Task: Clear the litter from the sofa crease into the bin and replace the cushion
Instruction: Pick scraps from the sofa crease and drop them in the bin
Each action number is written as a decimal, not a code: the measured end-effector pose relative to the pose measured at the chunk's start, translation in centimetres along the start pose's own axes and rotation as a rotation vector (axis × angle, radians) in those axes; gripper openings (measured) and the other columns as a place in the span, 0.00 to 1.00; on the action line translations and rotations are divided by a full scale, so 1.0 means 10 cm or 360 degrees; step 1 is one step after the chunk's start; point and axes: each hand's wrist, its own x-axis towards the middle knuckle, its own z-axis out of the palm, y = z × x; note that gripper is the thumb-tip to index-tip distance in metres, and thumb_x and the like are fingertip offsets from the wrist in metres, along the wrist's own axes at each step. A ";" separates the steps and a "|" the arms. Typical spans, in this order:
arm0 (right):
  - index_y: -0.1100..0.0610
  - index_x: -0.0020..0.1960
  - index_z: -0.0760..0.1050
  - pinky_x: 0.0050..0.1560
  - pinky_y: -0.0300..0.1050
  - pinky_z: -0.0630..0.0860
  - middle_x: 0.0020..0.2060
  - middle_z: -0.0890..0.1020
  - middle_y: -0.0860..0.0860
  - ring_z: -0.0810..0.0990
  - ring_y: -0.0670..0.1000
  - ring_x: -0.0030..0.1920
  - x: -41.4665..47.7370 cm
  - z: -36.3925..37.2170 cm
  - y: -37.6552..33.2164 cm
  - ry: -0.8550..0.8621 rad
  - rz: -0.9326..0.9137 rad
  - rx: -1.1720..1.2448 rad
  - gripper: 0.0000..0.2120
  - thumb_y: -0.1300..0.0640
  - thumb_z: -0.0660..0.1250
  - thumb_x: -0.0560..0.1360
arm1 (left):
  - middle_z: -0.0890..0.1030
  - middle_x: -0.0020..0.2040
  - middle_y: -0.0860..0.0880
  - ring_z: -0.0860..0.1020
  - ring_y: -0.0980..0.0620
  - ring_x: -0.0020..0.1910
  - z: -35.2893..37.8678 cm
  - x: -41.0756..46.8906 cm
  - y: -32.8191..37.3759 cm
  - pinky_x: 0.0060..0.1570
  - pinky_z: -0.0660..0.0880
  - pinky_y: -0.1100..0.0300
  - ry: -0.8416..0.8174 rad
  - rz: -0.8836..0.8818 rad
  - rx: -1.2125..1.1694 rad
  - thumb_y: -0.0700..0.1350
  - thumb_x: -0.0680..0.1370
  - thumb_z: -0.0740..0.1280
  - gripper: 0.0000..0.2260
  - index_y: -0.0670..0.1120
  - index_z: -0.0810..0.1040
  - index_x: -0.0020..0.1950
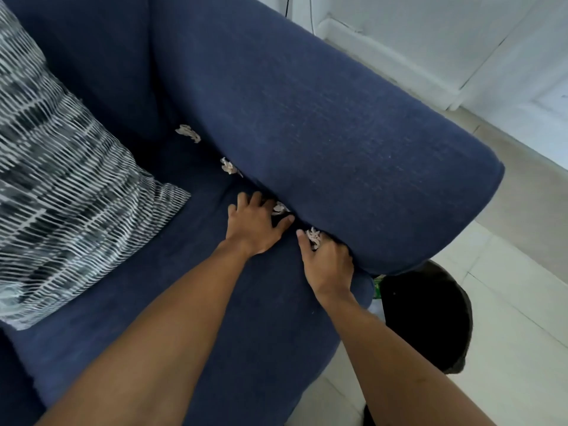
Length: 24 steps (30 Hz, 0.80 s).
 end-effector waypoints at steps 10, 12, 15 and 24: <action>0.64 0.45 0.80 0.35 0.52 0.79 0.37 0.82 0.60 0.81 0.61 0.37 0.03 0.03 -0.01 0.0063 -0.0091 0.0069 0.12 0.54 0.69 0.77 | 0.75 0.62 0.48 0.70 0.44 0.60 0.05 0.15 0.07 0.57 0.67 0.48 0.0161 -0.0147 -0.0209 0.62 0.79 0.62 0.17 0.56 0.81 0.62; 0.64 0.44 0.80 0.36 0.52 0.79 0.36 0.82 0.60 0.81 0.61 0.37 0.03 -0.01 -0.01 0.0068 -0.0137 0.0090 0.11 0.56 0.69 0.77 | 0.79 0.59 0.47 0.73 0.45 0.59 0.01 0.11 0.08 0.58 0.68 0.48 0.0145 -0.0143 -0.0350 0.58 0.80 0.63 0.14 0.55 0.83 0.59; 0.65 0.42 0.80 0.37 0.52 0.79 0.35 0.82 0.61 0.81 0.61 0.36 0.00 -0.10 -0.04 0.0104 -0.0206 0.0113 0.09 0.59 0.70 0.76 | 0.83 0.54 0.48 0.78 0.46 0.54 -0.07 0.02 0.07 0.58 0.72 0.48 0.0079 -0.0188 -0.0648 0.56 0.80 0.66 0.11 0.52 0.84 0.53; 0.62 0.41 0.79 0.36 0.47 0.76 0.33 0.81 0.58 0.81 0.58 0.34 -0.13 -0.62 -0.25 -0.0011 -0.0240 0.0180 0.12 0.54 0.69 0.77 | 0.84 0.40 0.50 0.80 0.51 0.43 -0.46 -0.46 -0.13 0.43 0.78 0.55 -0.0048 -0.0120 -0.1042 0.53 0.78 0.71 0.08 0.49 0.84 0.45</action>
